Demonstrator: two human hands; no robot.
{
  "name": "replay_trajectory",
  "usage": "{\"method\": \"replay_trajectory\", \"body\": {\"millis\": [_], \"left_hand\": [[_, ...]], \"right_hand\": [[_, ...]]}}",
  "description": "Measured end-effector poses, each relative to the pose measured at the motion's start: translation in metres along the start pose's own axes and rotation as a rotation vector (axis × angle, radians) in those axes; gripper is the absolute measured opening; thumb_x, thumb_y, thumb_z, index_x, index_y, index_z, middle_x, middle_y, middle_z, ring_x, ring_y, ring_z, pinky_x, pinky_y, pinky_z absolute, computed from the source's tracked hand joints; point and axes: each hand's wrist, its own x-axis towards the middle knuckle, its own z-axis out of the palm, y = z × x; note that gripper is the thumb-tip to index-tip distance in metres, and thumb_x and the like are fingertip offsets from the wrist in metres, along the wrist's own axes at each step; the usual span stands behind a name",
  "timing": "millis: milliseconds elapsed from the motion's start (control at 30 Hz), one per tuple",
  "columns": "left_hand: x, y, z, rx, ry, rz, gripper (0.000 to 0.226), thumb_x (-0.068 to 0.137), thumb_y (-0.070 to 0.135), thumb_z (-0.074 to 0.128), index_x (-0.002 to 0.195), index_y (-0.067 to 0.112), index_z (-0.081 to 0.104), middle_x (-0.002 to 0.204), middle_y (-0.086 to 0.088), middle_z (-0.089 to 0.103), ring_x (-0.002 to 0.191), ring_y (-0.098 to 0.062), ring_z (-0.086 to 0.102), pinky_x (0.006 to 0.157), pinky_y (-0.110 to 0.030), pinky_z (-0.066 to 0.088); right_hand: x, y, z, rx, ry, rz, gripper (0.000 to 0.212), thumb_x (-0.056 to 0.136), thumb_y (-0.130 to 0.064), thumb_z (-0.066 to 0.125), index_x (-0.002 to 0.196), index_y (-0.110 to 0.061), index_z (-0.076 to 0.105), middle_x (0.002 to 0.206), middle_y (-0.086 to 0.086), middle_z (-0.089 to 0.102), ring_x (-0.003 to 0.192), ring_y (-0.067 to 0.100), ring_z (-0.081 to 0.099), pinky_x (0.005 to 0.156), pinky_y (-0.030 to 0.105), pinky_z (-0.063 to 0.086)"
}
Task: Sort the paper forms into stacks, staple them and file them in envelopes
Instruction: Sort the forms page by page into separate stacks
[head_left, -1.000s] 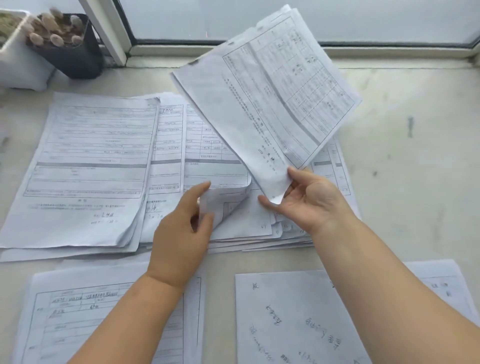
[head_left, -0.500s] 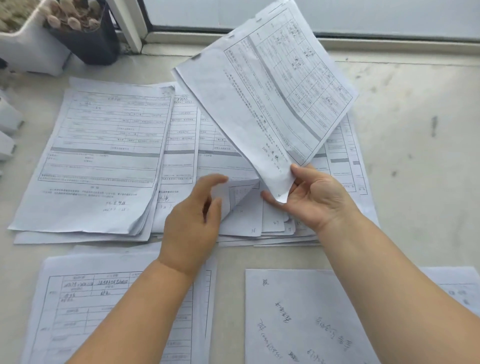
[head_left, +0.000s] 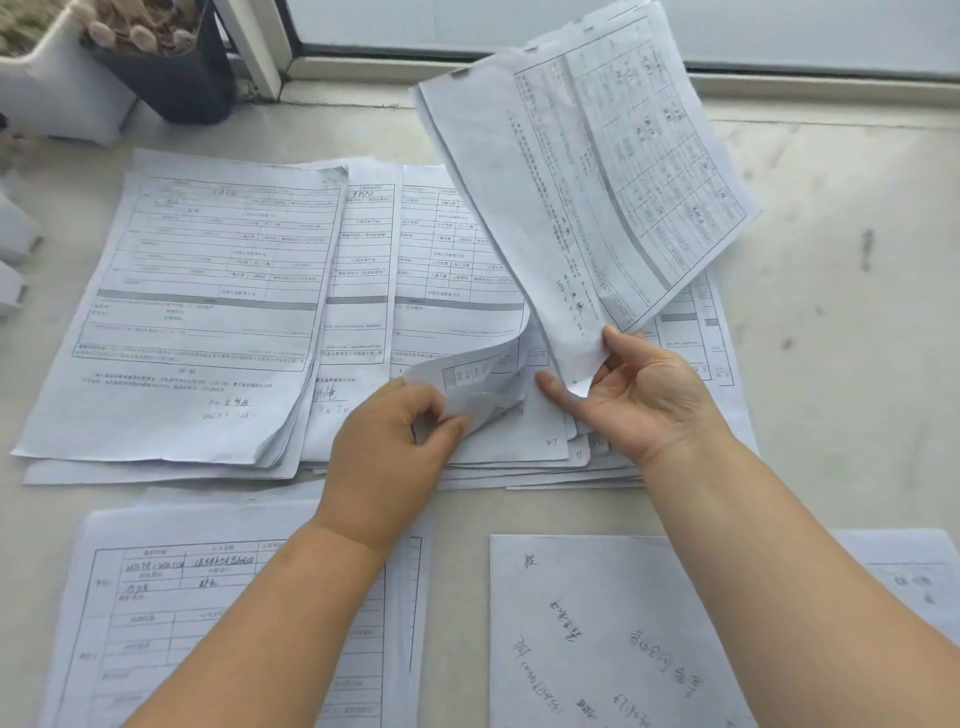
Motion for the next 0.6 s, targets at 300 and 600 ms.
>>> {"method": "replay_trajectory", "body": {"millis": [300, 600], "left_hand": [[0.002, 0.007, 0.0, -0.293, 0.156, -0.088, 0.048, 0.101, 0.036, 0.046, 0.062, 0.011, 0.031, 0.054, 0.007, 0.027, 0.053, -0.01, 0.027, 0.05, -0.023, 0.025], [0.0, 0.002, -0.006, -0.224, -0.034, -0.053, 0.031, 0.08, 0.051, 0.062, 0.106, 0.034, 0.057, 0.064, 0.011, 0.051, 0.06, -0.011, 0.049, 0.061, -0.029, 0.044]], "right_hand": [[-0.001, 0.001, 0.01, -0.077, -0.095, 0.115, 0.029, 0.094, -0.001, 0.046, 0.116, -0.012, 0.06, 0.118, 0.01, 0.07, 0.116, 0.033, 0.063, 0.1, 0.066, 0.038], [-0.001, 0.006, 0.014, -0.092, -0.149, 0.126, 0.029, 0.093, 0.001, 0.045, 0.108, -0.013, 0.064, 0.123, 0.011, 0.068, 0.119, 0.032, 0.061, 0.103, 0.065, 0.038]]}}
